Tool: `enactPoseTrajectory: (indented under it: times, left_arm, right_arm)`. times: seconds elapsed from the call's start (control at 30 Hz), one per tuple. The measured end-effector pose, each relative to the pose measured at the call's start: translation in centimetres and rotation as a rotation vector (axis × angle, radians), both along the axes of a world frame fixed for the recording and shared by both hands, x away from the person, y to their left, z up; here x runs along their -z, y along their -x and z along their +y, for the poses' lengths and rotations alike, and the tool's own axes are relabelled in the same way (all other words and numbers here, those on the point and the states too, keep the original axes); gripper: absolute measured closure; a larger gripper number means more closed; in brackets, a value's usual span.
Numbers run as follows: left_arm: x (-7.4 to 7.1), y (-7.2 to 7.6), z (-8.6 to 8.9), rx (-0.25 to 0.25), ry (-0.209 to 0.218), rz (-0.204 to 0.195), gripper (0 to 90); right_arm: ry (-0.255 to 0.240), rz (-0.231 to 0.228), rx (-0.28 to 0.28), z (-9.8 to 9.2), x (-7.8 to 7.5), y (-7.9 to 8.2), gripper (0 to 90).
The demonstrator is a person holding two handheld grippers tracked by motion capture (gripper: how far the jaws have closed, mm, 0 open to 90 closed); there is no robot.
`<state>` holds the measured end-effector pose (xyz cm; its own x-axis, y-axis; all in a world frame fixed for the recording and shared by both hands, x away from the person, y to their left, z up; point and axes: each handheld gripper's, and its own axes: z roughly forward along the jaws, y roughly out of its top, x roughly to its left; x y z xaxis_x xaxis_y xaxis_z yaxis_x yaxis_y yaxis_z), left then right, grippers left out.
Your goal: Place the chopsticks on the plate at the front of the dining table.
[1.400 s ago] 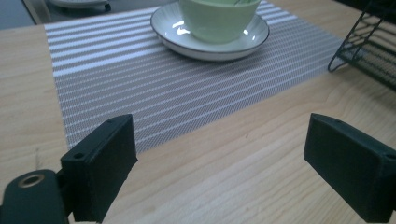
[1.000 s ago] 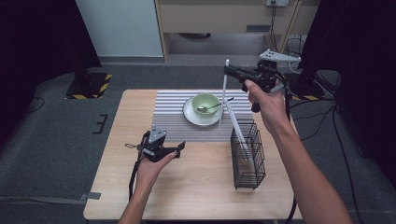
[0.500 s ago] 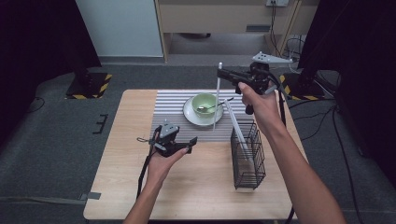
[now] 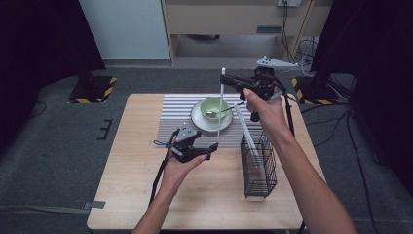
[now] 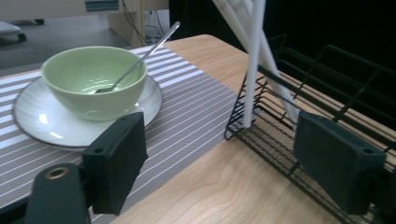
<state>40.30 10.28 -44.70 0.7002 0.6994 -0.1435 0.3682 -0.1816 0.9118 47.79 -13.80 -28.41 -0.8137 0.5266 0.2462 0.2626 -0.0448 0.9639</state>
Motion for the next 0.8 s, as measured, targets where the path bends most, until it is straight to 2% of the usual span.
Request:
enactPoseTrajectory:
  times: [0.13,0.2,0.3,0.43,0.67,0.8]
  left_arm:
    - [0.1,-0.1,-0.6,0.013,-0.004,-0.001,19.5]
    - [0.1,-0.1,-0.9,0.029,0.026,0.008,21.5]
    - [0.0,0.0,-1.2,0.048,0.038,0.004,25.4]
    - [-0.1,0.0,-1.5,0.073,0.094,0.036,36.5]
    - [0.0,0.2,-1.6,0.102,0.108,0.061,58.6]
    - [0.1,0.2,-1.6,0.103,0.121,0.065,66.7]
  right_arm:
    - [0.004,-0.004,-0.009,0.1,-0.1,0.3,84.2]
    - [0.005,-0.008,-0.019,0.2,-0.3,0.6,84.2]
    - [0.006,-0.007,-0.020,0.2,-0.3,0.7,84.2]
    - [0.001,0.003,-0.023,0.3,-0.3,0.7,84.2]
    - [0.033,0.027,-0.047,0.6,-0.1,0.7,84.2]
    - [0.033,0.035,-0.058,0.7,0.0,0.7,84.2]
